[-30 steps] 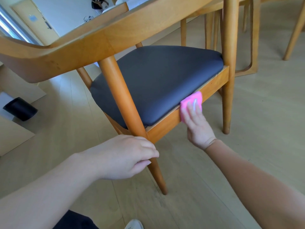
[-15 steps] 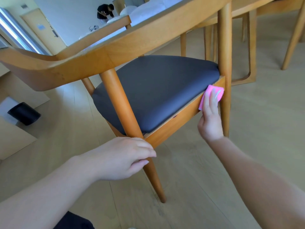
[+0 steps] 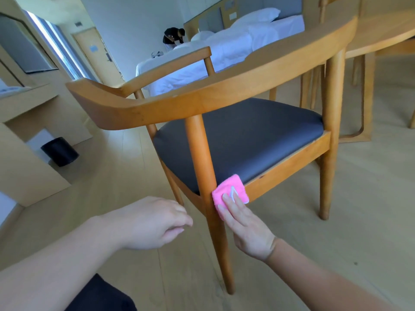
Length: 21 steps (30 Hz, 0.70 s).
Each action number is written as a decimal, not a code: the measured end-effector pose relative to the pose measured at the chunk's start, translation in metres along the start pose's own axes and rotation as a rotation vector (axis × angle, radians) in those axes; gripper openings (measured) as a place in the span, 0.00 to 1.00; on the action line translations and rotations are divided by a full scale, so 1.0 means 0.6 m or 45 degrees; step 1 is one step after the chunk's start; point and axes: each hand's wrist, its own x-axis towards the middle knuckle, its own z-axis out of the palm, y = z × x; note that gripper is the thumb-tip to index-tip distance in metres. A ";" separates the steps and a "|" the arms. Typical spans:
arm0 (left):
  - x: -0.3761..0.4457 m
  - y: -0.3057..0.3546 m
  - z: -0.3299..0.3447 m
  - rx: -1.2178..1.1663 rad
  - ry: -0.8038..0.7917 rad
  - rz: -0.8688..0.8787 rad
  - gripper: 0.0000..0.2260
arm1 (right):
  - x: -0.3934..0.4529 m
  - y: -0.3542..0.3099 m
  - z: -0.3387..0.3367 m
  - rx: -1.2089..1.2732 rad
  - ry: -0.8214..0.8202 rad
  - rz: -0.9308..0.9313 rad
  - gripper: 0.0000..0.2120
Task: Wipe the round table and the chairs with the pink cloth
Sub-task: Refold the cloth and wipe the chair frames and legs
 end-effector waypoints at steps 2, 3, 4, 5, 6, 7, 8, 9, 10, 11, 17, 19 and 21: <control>-0.004 -0.010 0.007 0.004 0.038 0.026 0.13 | 0.011 -0.020 0.005 0.039 -0.024 -0.141 0.37; -0.004 -0.014 0.010 0.002 0.060 0.040 0.13 | 0.017 -0.030 0.009 0.022 -0.041 -0.191 0.34; -0.004 -0.016 0.012 0.020 0.067 0.047 0.13 | 0.023 -0.031 0.009 -0.024 -0.046 -0.240 0.33; -0.004 -0.017 0.014 0.028 0.079 0.057 0.13 | 0.033 -0.025 0.004 -0.124 -0.055 -0.288 0.33; -0.005 -0.018 0.014 0.026 0.083 0.040 0.13 | 0.049 -0.022 -0.005 -0.198 -0.051 -0.327 0.34; -0.006 -0.020 0.014 0.025 0.088 0.026 0.13 | 0.061 -0.019 -0.013 -0.247 -0.060 -0.366 0.35; -0.009 -0.021 0.014 0.019 0.096 0.017 0.13 | 0.077 -0.015 -0.022 -0.274 -0.040 -0.385 0.35; -0.011 -0.022 0.014 0.019 0.109 0.017 0.13 | 0.099 -0.010 -0.035 -0.284 0.006 -0.392 0.34; -0.012 -0.024 0.014 0.016 0.119 0.018 0.13 | 0.123 -0.006 -0.049 -0.277 0.049 -0.383 0.32; -0.013 -0.024 0.013 0.018 0.140 0.021 0.14 | 0.148 -0.003 -0.063 -0.266 0.099 -0.364 0.30; -0.018 -0.027 0.009 -0.025 0.131 -0.045 0.15 | 0.247 0.019 -0.141 -0.347 0.077 -0.438 0.25; -0.024 -0.030 0.009 -0.026 0.137 -0.059 0.16 | 0.255 0.022 -0.150 -0.360 0.045 -0.455 0.25; -0.029 -0.033 0.007 -0.031 0.176 -0.064 0.16 | 0.240 0.011 -0.143 -0.318 0.020 -0.395 0.24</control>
